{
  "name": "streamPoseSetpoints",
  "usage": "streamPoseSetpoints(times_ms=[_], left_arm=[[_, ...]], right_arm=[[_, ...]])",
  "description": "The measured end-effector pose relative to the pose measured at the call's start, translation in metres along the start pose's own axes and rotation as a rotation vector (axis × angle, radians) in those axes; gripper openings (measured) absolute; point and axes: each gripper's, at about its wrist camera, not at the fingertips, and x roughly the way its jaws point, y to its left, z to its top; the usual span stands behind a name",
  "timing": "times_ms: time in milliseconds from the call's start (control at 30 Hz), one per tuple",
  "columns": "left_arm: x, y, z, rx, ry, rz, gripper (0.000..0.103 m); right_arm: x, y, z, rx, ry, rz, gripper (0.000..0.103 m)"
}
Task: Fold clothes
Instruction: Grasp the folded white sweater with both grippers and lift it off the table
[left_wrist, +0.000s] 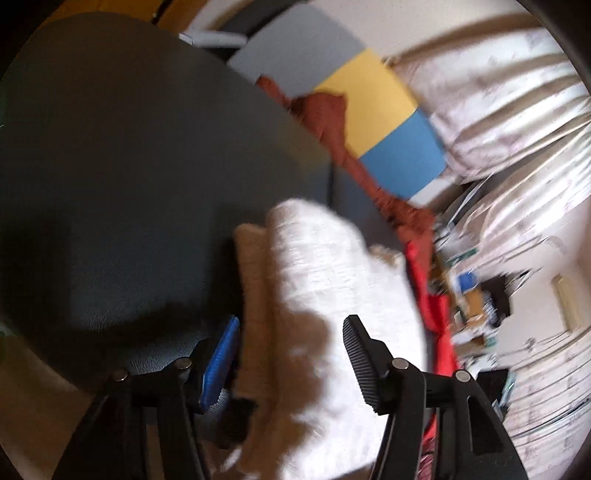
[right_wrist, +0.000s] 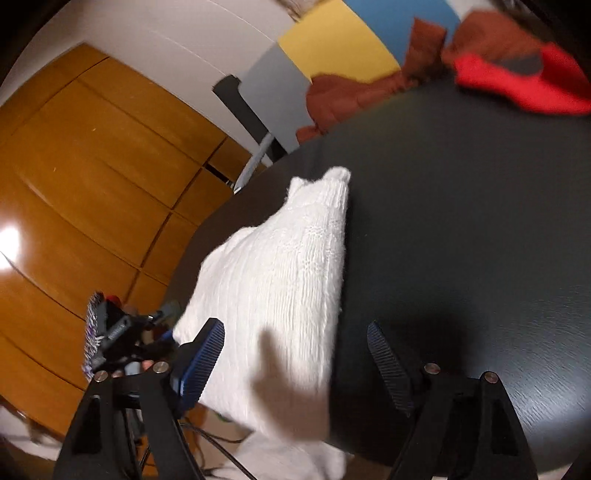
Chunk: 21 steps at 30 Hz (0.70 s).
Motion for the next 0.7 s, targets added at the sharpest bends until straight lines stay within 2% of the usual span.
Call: streamPoseSetpoints(times_ms=[200,333,467,533,700], left_arm=[[0.026,0.010,0.013,-0.016,0.085,-0.043,0.060],[0.040,0.018,0.023,-0.042,0.131,-0.086,0.063],[0.043,0.019,0.029,0.000,0.140,-0.110,0.063],[0.043,0.019,0.031,0.020,0.140,-0.116,0.063],[0.046,0.020,0.034,0.049,0.127,-0.151,0.064]], right_arm=[[0.033,-0.014,0.021,0.065,0.090,-0.016,0.086],[0.054,-0.023,0.027,0.123,0.146,0.019,0.087],[0.073,-0.027,0.030,0.221,0.167,0.107,0.087],[0.081,-0.025,0.032,0.239,0.171,0.121,0.087],[0.096,-0.010,0.029,0.178,0.183,0.103,0.088]])
